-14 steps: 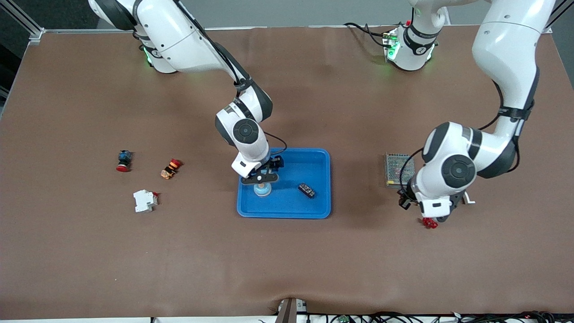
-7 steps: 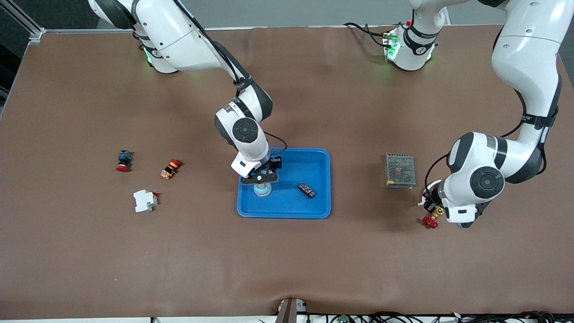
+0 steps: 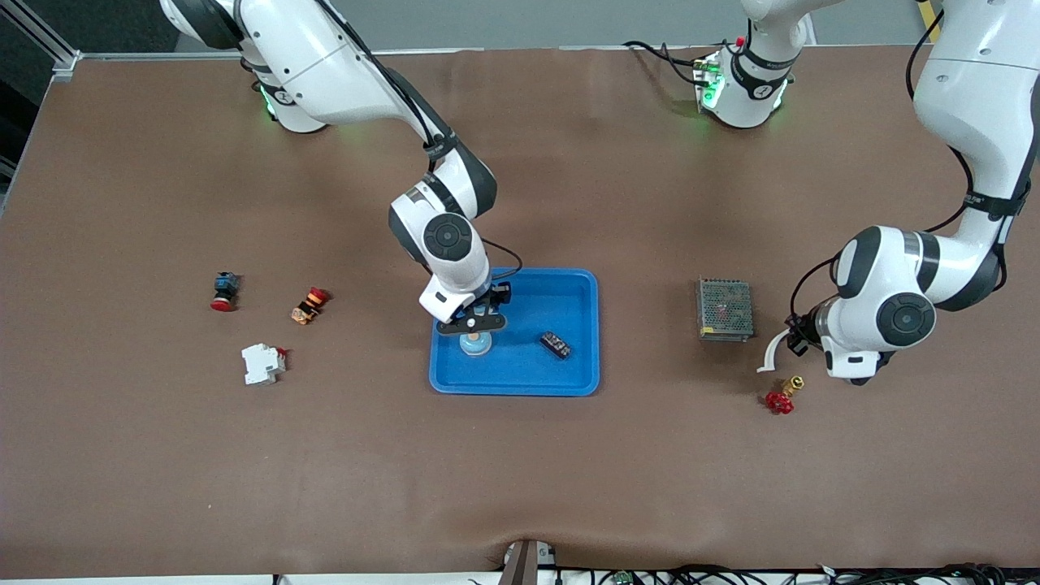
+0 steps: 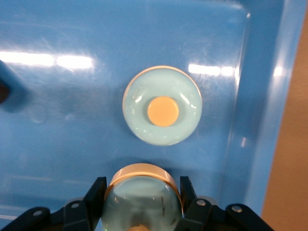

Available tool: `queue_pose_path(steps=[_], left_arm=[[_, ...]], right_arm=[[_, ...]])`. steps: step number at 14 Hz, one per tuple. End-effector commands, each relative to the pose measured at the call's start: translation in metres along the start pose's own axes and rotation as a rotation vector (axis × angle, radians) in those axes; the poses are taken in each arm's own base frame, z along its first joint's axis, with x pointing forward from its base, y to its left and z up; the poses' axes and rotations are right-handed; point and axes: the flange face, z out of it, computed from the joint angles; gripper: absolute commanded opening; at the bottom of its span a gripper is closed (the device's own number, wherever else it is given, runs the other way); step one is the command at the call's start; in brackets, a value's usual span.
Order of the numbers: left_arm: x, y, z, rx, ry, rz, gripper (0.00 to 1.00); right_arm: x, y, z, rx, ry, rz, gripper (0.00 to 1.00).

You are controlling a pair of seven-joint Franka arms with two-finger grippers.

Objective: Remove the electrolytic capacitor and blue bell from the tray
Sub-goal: 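Place the capacitor inside the white U-bracket with the left gripper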

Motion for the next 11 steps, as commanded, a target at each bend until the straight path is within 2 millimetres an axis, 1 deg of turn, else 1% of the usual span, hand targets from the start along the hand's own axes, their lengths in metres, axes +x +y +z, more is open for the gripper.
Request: queue_pose_path(steps=[1,2,3,4,6,7,9,10,11], left_arm=[[-0.024,-0.021,-0.005,0.034,0.027,0.027,0.0],[-0.027,-0.022,0.0,0.042,0.02,0.031,0.0],[-0.029,-0.024,0.006,0.045,0.014,0.032,0.0],[-0.033,-0.027,0.016,0.042,0.007,0.035,0.0],[-0.036,-0.032,0.035,0.013,0.005,0.04,0.0],[-0.033,-0.035,0.04,0.001,0.01,0.038,0.0],[-0.035,-0.034,0.05,0.003,-0.002,0.044,0.0],[-0.034,-0.034,0.052,0.009,0.003,0.051,0.0],[-0.034,-0.034,0.053,0.012,0.004,0.055,0.23]], right_arm=[[0.003,-0.001,-0.048,-0.026,-0.014,-0.045,0.33],[0.009,0.005,-0.067,-0.029,-0.017,-0.069,0.33],[0.016,0.018,-0.078,-0.033,-0.027,-0.09,0.33],[0.022,0.029,-0.094,-0.032,-0.029,-0.123,0.33],[0.033,0.059,-0.12,-0.032,-0.035,-0.21,0.33],[0.038,0.074,-0.128,-0.033,-0.041,-0.247,0.33],[0.048,0.102,-0.143,-0.03,-0.045,-0.306,0.33],[0.055,0.122,-0.151,-0.026,-0.041,-0.346,0.33],[0.062,0.145,-0.154,-0.023,-0.052,-0.393,0.33]])
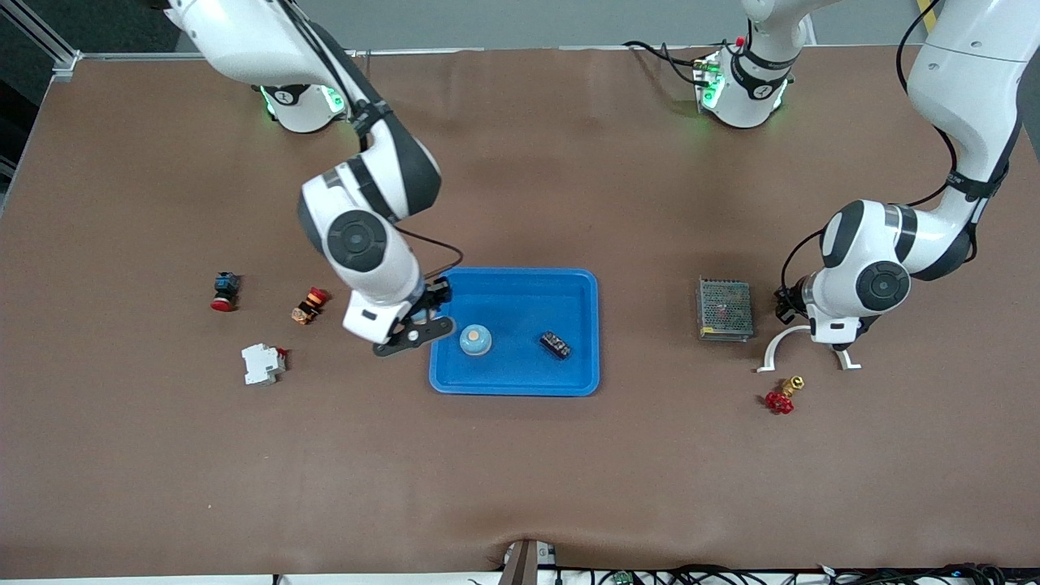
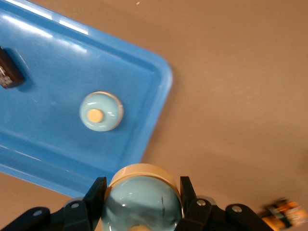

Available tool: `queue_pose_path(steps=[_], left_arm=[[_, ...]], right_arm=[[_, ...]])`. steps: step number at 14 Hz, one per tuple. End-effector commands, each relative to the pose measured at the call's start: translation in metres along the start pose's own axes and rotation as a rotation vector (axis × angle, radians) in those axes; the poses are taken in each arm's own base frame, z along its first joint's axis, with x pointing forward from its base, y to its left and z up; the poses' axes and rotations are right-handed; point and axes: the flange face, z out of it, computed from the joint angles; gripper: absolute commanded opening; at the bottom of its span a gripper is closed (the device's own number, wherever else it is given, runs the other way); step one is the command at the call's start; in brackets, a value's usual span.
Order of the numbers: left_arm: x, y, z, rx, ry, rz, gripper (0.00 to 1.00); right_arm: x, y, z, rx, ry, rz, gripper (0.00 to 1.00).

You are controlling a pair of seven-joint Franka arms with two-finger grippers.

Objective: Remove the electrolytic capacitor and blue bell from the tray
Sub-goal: 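Set the blue button beside the white breaker with the right gripper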

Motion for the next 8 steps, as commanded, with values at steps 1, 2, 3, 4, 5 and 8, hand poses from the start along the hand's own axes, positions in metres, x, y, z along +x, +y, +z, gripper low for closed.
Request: queue_pose_path(steps=[1,2,3,4,5,8], left_arm=[[0.0,-0.001,0.002,0.005,0.023,0.029,0.46],[0.0,0.0,0.0,0.002,0.027,0.027,0.67],[0.001,-0.001,-0.003,0.0,0.031,0.024,1.0],[0.002,-0.002,-0.009,0.001,0.039,0.016,1.0],[0.003,-0.004,-0.019,-0.004,0.056,0.013,1.0],[-0.002,0.015,-0.065,-0.038,0.099,0.017,1.0]], right_arm=[[-0.008,0.062,-0.017,0.013,-0.021,-0.127,0.33],[-0.01,0.091,-0.017,0.023,-0.03,-0.184,0.33],[-0.013,0.117,-0.019,0.029,-0.033,-0.25,0.33],[-0.017,0.147,-0.019,0.036,-0.032,-0.321,0.33],[-0.022,0.178,-0.02,0.04,-0.026,-0.41,0.33],[-0.039,0.263,-0.021,0.044,0.004,-0.585,0.33]])
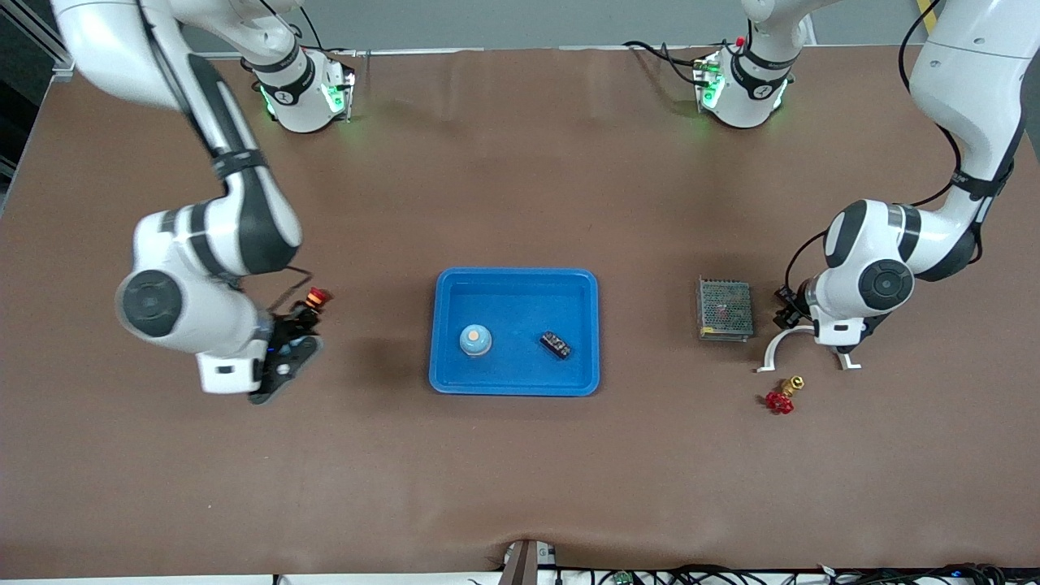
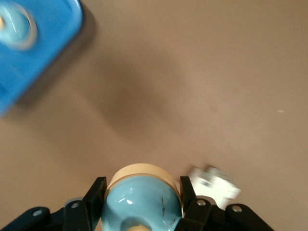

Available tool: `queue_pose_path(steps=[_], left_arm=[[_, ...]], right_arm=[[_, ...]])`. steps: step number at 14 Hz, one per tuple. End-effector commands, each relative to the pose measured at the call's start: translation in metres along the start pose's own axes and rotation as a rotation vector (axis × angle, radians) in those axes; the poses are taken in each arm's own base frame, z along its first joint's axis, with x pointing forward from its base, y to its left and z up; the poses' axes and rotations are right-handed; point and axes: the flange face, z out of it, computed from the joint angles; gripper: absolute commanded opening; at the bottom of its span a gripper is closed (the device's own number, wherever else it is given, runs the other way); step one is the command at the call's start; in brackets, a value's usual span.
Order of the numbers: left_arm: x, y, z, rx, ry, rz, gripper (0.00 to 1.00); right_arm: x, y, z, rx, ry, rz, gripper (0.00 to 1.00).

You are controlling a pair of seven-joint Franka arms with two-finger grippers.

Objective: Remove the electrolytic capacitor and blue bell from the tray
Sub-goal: 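Set the blue button beside the white breaker with the right gripper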

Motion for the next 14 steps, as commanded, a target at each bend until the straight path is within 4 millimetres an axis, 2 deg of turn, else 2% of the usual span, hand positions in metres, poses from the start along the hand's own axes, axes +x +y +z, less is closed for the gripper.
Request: queue_pose_path(steps=[1,2,4,6,8,10,12,14], left_arm=[[-0.01,0.022,-0.057,-0.009,0.048,0.015,1.0],[-0.012,0.03,-0.075,-0.01,0.052,0.002,1.0],[-0.016,0.046,-0.107,-0.013,0.06,-0.023,1.0],[-0.026,0.058,-0.136,-0.026,0.07,-0.038,1.0],[-0.033,0.072,-0.159,-0.072,0.073,-0.058,1.0],[-0.044,0.088,-0.165,-0.094,0.062,-0.057,1.0],[-0.055,0.106,-0.175,-0.121,0.063,-0.071,1.0],[-0.086,0.14,-0.187,-0.161,0.045,-0.096,1.0]], right_arm=[[-0.043,0.043,-0.013,-0.003,0.026,-0.144,0.33],[-0.058,0.058,-0.017,-0.01,0.031,-0.185,0.33],[-0.092,0.086,-0.011,-0.004,0.029,-0.239,0.33],[-0.116,0.114,0.005,-0.003,0.033,-0.286,0.33],[-0.137,0.139,0.033,-0.013,0.042,-0.332,0.33],[-0.155,0.16,0.067,-0.024,0.049,-0.351,0.33],[-0.162,0.173,0.09,-0.053,0.057,-0.368,0.33],[-0.171,0.181,0.101,-0.066,0.065,-0.37,0.33]])
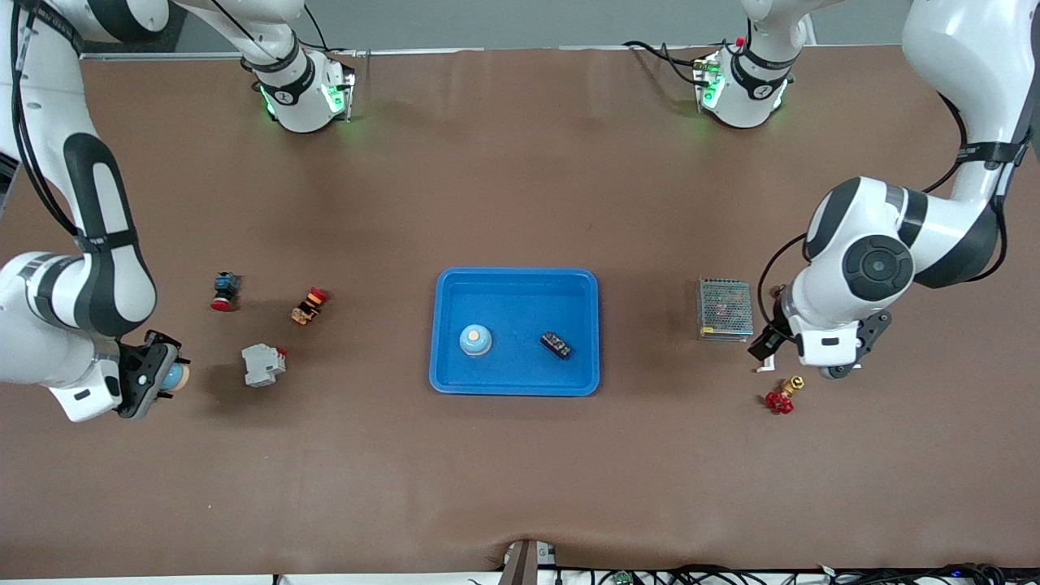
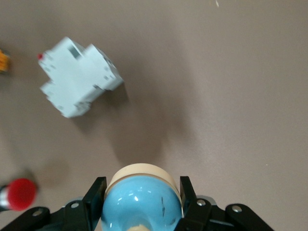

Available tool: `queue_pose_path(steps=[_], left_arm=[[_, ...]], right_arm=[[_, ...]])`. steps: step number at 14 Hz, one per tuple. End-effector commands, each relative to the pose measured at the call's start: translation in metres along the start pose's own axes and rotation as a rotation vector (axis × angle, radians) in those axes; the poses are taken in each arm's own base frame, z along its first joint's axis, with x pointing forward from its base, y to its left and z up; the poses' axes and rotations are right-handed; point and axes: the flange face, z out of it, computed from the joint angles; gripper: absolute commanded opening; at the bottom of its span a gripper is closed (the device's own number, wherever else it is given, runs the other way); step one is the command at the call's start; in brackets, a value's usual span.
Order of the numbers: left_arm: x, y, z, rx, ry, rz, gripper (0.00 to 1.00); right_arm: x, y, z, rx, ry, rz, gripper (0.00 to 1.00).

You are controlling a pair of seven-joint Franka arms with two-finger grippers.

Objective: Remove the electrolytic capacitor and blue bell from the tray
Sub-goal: 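Set the blue button beside the white breaker with the right gripper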

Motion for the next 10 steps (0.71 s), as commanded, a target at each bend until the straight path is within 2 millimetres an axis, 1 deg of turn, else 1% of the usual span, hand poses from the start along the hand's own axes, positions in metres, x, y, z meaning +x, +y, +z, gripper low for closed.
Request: queue_pose_path(steps=[1,2,4,6,7,8,10], left_arm=[[-0.039,0.048,-0.012,-0.04,-0.031,-0.041,1.0],[-0.057,0.065,-0.013,-0.051,-0.036,-0.048,1.0],[-0.082,0.082,-0.008,-0.054,-0.036,-0.021,1.0],[-0.088,0.088,-0.001,-0.061,-0.043,-0.004,1.0],[-0.097,0.096,-0.003,-0.072,-0.046,0.01,1.0],[-0.107,0.105,-0.001,-0.077,-0.054,0.022,1.0],[-0.128,0.125,-0.008,-0.11,-0.056,0.05,1.0]], right_arm=[[-0.005,0.006,0.008,-0.004,0.005,-0.024,0.33],[-0.004,0.004,0.018,0.01,0.004,-0.024,0.33],[0.003,0.001,0.028,0.008,0.003,-0.035,0.33],[0.01,-0.005,0.04,0.015,0.001,-0.048,0.33],[0.01,-0.007,0.045,0.013,0.001,-0.048,0.33],[0.011,-0.008,0.049,0.003,0.002,-0.05,0.33],[0.011,-0.012,0.057,-0.003,0.003,-0.05,0.33]])
